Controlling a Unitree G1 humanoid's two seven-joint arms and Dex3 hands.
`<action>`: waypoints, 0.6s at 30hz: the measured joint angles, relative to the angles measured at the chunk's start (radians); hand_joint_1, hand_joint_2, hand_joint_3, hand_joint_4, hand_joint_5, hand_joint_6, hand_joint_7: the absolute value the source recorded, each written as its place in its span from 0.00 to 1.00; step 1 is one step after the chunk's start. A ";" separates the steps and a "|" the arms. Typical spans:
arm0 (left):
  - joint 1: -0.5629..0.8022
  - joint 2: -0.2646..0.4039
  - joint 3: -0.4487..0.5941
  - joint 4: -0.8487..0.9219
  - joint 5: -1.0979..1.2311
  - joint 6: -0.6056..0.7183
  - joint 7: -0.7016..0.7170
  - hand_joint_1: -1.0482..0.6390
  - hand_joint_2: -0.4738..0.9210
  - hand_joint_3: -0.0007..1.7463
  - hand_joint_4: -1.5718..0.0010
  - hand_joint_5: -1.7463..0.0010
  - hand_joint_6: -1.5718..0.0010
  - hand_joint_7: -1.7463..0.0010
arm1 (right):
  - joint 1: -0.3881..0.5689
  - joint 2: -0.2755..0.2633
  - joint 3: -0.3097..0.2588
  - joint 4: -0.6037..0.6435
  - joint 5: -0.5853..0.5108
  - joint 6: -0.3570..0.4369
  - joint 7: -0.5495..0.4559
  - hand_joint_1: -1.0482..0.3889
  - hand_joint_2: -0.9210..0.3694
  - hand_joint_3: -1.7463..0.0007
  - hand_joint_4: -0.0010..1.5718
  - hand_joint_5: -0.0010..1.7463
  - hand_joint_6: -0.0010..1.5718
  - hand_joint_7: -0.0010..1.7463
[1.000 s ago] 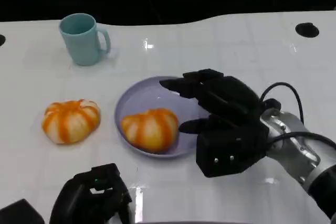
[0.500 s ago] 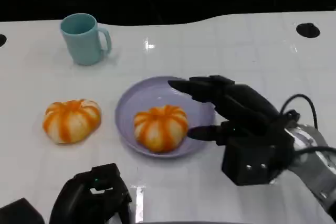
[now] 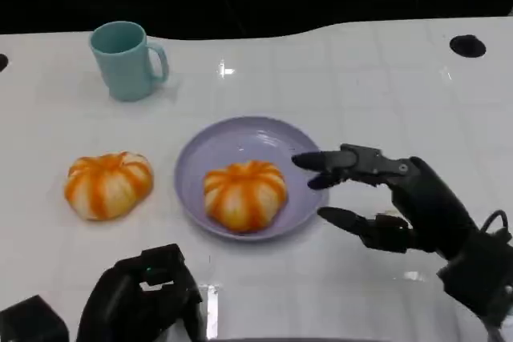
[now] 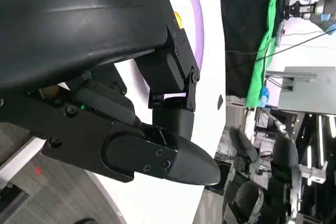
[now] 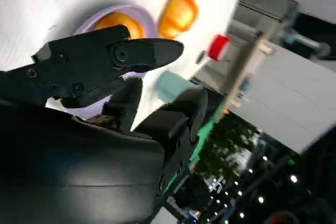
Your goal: Grasp the bread from the table and place it into the plate.
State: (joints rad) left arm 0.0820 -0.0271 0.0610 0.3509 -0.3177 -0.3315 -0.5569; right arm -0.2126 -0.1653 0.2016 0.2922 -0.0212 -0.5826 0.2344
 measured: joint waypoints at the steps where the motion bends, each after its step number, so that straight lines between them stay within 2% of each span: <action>1: 0.000 0.000 0.000 0.001 0.000 0.000 0.000 0.07 1.00 0.06 0.22 0.22 0.32 0.31 | 0.010 0.000 -0.008 -0.001 0.015 -0.013 0.008 0.59 0.28 0.45 0.44 0.86 0.48 0.59; 2: 0.000 0.000 0.000 0.001 0.000 0.000 0.000 0.07 1.00 0.07 0.23 0.23 0.32 0.32 | 0.018 0.000 -0.014 -0.001 0.020 -0.022 0.015 0.59 0.32 0.37 0.45 0.87 0.50 0.63; 4: -0.001 0.000 0.000 0.002 -0.001 0.000 0.000 0.07 1.00 0.07 0.23 0.23 0.32 0.32 | 0.041 -0.001 -0.025 -0.006 0.028 -0.048 0.028 0.60 0.37 0.28 0.47 0.92 0.52 0.69; 6: -0.003 0.000 0.000 0.003 -0.002 0.000 0.000 0.07 1.00 0.07 0.23 0.23 0.32 0.32 | 0.068 -0.005 -0.039 -0.019 0.033 -0.064 0.043 0.59 0.39 0.25 0.48 0.94 0.54 0.73; 13: -0.011 0.000 0.001 0.012 -0.004 -0.001 -0.001 0.08 1.00 0.08 0.22 0.22 0.31 0.32 | 0.145 -0.014 -0.075 -0.043 0.067 -0.082 0.080 0.60 0.39 0.25 0.49 0.97 0.51 0.82; 18: -0.017 0.002 0.005 0.013 -0.005 -0.002 -0.001 0.08 1.00 0.07 0.23 0.22 0.32 0.32 | 0.208 -0.014 -0.085 -0.055 0.135 -0.081 0.137 0.55 0.31 0.35 0.48 1.00 0.48 0.87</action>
State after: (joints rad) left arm 0.0650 -0.0251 0.0662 0.3637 -0.3227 -0.3331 -0.5582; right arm -0.0044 -0.1791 0.1170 0.2377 0.1139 -0.6633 0.3715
